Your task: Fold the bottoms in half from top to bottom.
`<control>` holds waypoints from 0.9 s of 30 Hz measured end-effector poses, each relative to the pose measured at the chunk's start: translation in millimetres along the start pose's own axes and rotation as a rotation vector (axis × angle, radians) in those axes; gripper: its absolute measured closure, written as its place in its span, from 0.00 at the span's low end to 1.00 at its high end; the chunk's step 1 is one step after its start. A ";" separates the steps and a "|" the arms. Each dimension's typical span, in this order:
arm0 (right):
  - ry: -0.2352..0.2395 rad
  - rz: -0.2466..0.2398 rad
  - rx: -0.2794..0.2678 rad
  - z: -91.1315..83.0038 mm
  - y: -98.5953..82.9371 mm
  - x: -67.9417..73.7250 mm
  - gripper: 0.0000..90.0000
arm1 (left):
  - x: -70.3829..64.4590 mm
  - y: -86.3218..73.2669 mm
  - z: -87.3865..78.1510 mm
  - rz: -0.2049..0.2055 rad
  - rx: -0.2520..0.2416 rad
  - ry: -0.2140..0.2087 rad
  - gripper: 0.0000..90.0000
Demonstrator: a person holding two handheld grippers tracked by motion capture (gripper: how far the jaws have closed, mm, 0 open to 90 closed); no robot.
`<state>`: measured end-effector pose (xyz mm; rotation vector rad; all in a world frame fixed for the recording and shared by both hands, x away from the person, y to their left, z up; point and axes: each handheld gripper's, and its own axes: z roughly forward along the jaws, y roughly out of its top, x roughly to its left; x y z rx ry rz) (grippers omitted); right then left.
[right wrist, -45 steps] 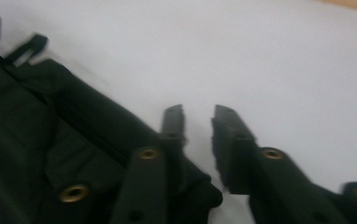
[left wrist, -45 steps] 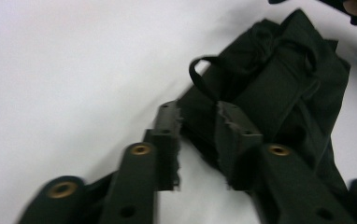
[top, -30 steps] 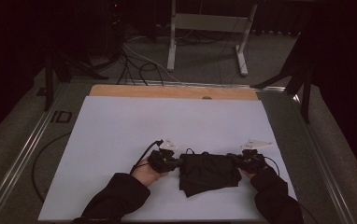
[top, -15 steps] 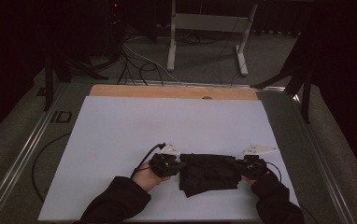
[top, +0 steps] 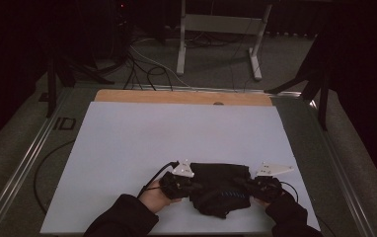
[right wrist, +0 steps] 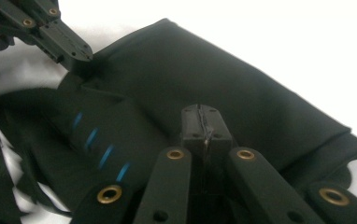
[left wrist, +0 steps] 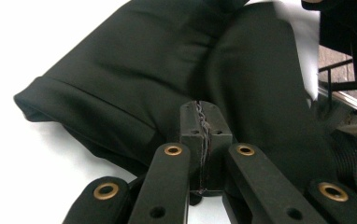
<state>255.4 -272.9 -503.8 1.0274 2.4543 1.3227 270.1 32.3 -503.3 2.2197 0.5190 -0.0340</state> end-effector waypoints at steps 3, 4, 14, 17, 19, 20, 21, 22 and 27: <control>0.009 -0.001 -0.003 -1.4 -2.6 3.3 1.00 | -3.3 -1.7 -1.0 0.006 0.000 0.000 1.00; 0.000 0.000 -0.001 -2.4 -4.9 5.8 1.00 | -3.4 -2.2 -1.3 0.008 -0.001 -0.001 1.00; -0.017 0.000 -0.004 -7.1 -10.6 9.1 0.99 | -4.6 -4.1 -3.0 0.002 -0.023 0.006 0.88; -0.031 -0.006 -0.011 -7.1 -9.5 9.5 0.90 | -4.6 -3.1 -3.8 0.014 -0.036 0.025 0.74; -0.034 -0.005 -0.022 -7.0 -7.8 8.9 0.82 | -4.5 -2.2 -4.9 0.017 -0.049 0.046 0.64; -0.038 -0.008 -0.025 -7.0 -7.2 8.7 0.77 | -3.8 -1.6 -5.6 0.014 -0.057 0.046 0.62; -0.040 -0.010 -0.031 -6.6 -6.3 9.1 0.73 | -3.3 -1.2 -6.1 0.009 -0.062 0.049 0.57; -0.041 -0.011 -0.031 -6.5 -5.8 9.1 0.71 | -2.4 -0.7 -6.5 0.004 -0.063 0.050 0.53; -0.057 -0.014 -0.038 -5.6 -3.2 9.3 0.55 | 2.0 1.5 -8.1 -0.034 -0.080 0.048 0.41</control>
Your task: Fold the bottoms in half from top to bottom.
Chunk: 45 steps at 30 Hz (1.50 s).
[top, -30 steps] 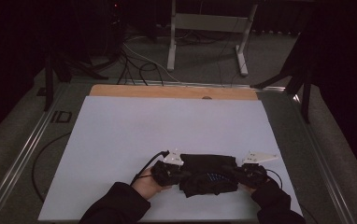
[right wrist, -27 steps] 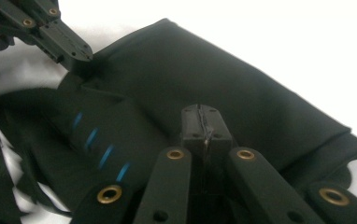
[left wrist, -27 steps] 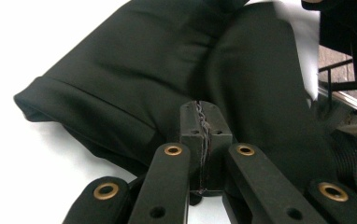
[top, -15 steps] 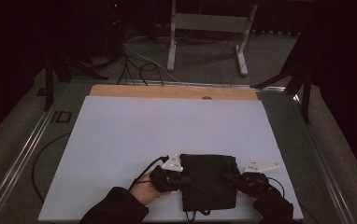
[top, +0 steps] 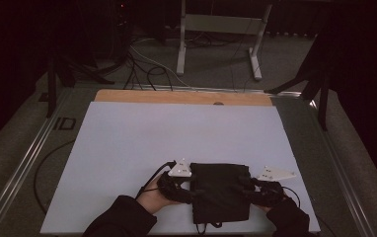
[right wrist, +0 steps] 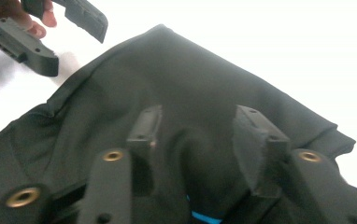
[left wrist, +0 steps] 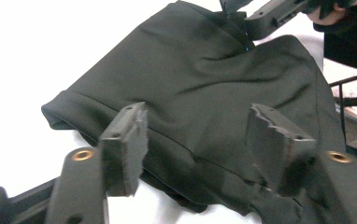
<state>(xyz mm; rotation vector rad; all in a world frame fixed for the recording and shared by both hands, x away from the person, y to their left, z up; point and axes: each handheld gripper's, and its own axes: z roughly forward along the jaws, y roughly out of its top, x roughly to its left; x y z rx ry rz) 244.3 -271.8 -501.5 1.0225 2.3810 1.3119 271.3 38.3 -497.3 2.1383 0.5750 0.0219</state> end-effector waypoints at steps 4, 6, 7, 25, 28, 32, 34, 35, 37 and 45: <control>-0.009 0.007 -0.015 1.1 2.1 -1.1 0.36 | 1.5 0.6 -1.1 -0.005 -0.010 -0.031 0.21; -0.012 0.018 -0.021 1.2 2.7 -1.9 0.31 | 2.3 1.5 -1.0 -0.014 -0.010 -0.025 0.17; -0.016 0.022 -0.023 1.4 3.1 -1.9 0.27 | 2.4 1.7 -1.0 -0.015 -0.011 -0.017 0.15; -0.061 -0.012 -0.039 1.1 7.8 -0.7 0.14 | 6.5 5.6 -3.9 -0.028 0.000 0.084 0.01; -0.091 -0.017 -0.032 1.2 8.4 -1.4 0.14 | 7.7 6.2 -3.8 -0.038 0.001 0.114 0.01; -0.139 -0.025 -0.024 1.5 9.2 -2.4 0.14 | 10.3 6.4 -2.8 -0.052 -0.003 0.141 0.01; -0.152 -0.015 -0.022 2.0 8.5 -4.0 0.14 | 10.6 5.9 -1.4 -0.057 -0.014 0.151 0.01; -0.158 -0.013 -0.020 2.1 8.1 -4.9 0.14 | 11.4 5.8 -0.6 -0.055 -0.014 0.155 0.01; -0.176 -0.008 -0.016 2.3 7.1 -6.4 0.13 | 13.0 4.9 1.2 -0.069 -0.029 0.164 0.01; -0.204 0.015 0.003 5.8 1.5 -13.9 0.11 | 23.6 -3.4 12.9 -0.129 -0.024 0.192 0.01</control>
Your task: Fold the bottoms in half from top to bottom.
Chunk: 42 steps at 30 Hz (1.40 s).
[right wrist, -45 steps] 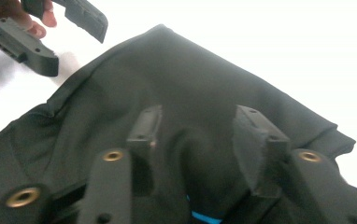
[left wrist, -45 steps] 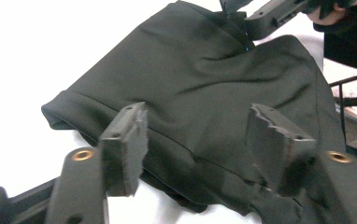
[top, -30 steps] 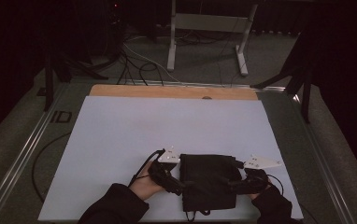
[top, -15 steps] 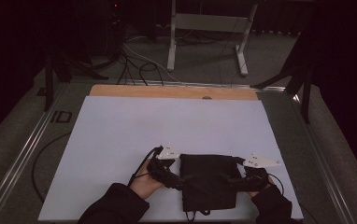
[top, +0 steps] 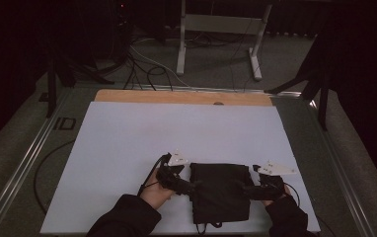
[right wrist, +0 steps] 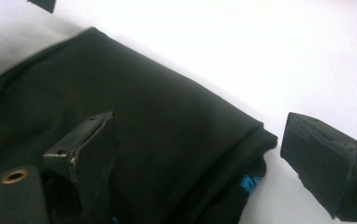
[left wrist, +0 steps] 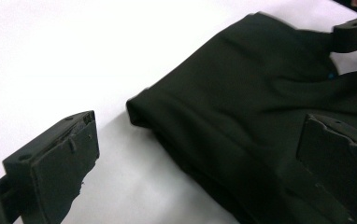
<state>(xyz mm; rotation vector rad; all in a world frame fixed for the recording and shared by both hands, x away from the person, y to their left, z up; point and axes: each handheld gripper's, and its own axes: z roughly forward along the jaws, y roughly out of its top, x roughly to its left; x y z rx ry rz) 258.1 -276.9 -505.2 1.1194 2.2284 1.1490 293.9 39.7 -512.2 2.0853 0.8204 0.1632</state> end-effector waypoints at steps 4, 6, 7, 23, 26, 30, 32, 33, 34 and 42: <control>-0.012 0.002 0.017 4.5 -2.2 0.4 0.10 | 3.0 -1.6 7.3 -0.030 0.021 -0.012 0.01; -0.029 0.009 0.032 7.8 -3.2 1.4 0.10 | 3.6 -0.6 10.2 -0.034 0.049 -0.037 0.01; -0.037 0.010 0.034 9.0 -3.9 1.4 0.10 | 4.1 0.0 11.2 -0.037 0.077 -0.037 0.01; -0.046 0.098 0.103 24.4 -14.1 -6.4 0.10 | 3.8 -6.6 25.6 -0.033 0.116 -0.018 0.07; -0.047 0.101 0.115 25.7 -15.3 -7.4 0.10 | 3.2 -8.1 27.5 -0.044 0.120 -0.024 0.12; -0.052 0.104 0.131 27.5 -16.1 -7.3 0.10 | 1.4 -7.9 28.4 -0.054 0.116 -0.037 0.19; -0.048 0.103 0.136 28.4 -16.7 -7.4 0.10 | 0.0 -7.9 28.9 -0.051 0.115 -0.045 0.22; -0.045 0.106 0.147 29.3 -16.7 -6.8 0.10 | -1.2 -7.9 29.2 -0.048 0.118 -0.040 0.23; -0.035 0.111 0.156 30.0 -16.9 -6.5 0.10 | -2.9 -7.7 29.9 -0.050 0.115 -0.038 0.24; -0.042 0.100 0.178 30.3 -16.4 -3.0 0.16 | -7.9 -4.4 32.7 -0.060 0.131 -0.062 0.41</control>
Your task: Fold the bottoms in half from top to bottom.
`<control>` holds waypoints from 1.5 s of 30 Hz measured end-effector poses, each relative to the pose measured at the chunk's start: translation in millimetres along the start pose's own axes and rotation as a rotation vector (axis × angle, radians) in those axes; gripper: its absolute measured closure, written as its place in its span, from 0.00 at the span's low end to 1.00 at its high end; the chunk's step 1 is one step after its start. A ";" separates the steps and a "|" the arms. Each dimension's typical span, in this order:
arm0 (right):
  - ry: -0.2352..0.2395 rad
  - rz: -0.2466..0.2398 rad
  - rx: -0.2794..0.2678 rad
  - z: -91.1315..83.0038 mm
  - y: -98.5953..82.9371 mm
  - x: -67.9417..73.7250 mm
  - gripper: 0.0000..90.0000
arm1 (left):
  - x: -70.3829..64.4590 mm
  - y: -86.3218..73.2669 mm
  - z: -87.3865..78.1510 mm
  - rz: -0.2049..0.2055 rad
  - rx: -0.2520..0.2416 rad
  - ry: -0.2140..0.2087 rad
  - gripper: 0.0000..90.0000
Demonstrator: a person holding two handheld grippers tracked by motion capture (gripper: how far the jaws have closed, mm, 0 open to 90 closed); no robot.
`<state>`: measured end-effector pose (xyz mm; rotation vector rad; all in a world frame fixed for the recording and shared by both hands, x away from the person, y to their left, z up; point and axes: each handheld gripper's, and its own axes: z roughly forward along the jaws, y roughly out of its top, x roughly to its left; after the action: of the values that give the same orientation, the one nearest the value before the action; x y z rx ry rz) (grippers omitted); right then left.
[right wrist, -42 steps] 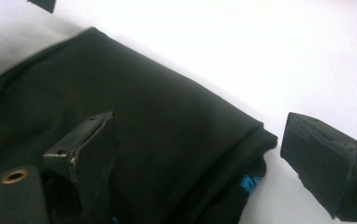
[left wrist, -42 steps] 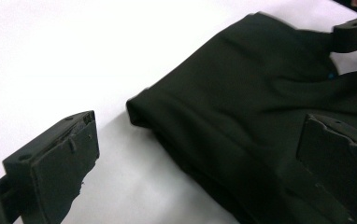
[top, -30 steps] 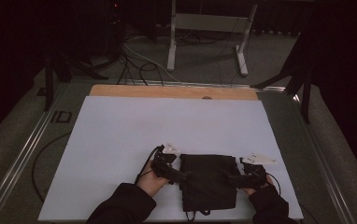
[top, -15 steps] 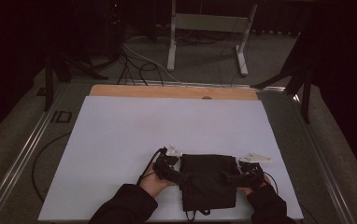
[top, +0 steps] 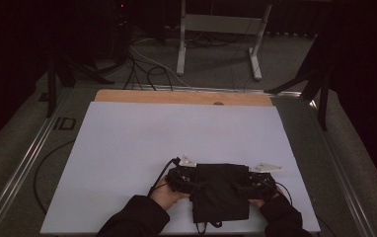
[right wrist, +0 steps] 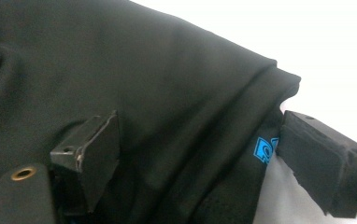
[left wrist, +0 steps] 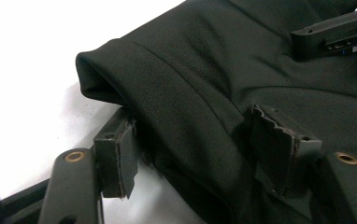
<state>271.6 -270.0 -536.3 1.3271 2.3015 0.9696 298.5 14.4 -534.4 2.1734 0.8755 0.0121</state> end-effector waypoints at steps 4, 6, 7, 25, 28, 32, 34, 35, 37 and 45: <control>0.006 -0.006 -0.005 -1.5 -0.6 2.6 0.26 | -1.8 1.8 1.1 -0.008 0.013 -0.014 0.49; 0.017 -0.007 -0.006 -2.9 -0.7 4.0 0.33 | -2.8 2.1 1.4 -0.003 0.019 -0.022 0.53; 0.024 -0.005 -0.001 -3.8 -0.4 5.0 0.36 | -2.9 2.1 1.7 -0.007 0.020 -0.029 0.56; 0.116 -0.005 -0.020 -6.8 0.8 12.1 0.87 | -7.8 6.0 1.9 0.032 0.025 -0.073 0.85; 0.115 -0.013 -0.027 -8.4 1.9 12.9 0.87 | -6.2 7.4 -1.0 0.023 0.018 -0.079 0.85; 0.104 -0.037 -0.040 -11.0 3.8 14.6 0.87 | -6.4 10.4 -7.1 0.035 0.009 -0.083 0.85; 0.109 -0.031 -0.054 -12.7 5.3 14.4 0.88 | -6.5 11.6 -10.1 0.040 0.004 -0.082 0.85; 0.110 -0.030 -0.057 -13.1 5.8 14.9 0.88 | -6.5 12.0 -11.1 0.038 0.002 -0.085 0.86; 0.111 -0.029 -0.069 -14.6 7.3 15.3 0.88 | -6.8 13.2 -14.2 0.045 -0.004 -0.086 0.86; 0.112 -0.028 -0.117 -23.7 22.0 15.7 0.88 | -7.8 21.0 -30.3 0.066 -0.045 -0.079 0.86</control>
<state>264.1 -258.6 -503.1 1.2190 2.2979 1.1781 296.5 20.1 -497.2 2.1452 0.7521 -0.0220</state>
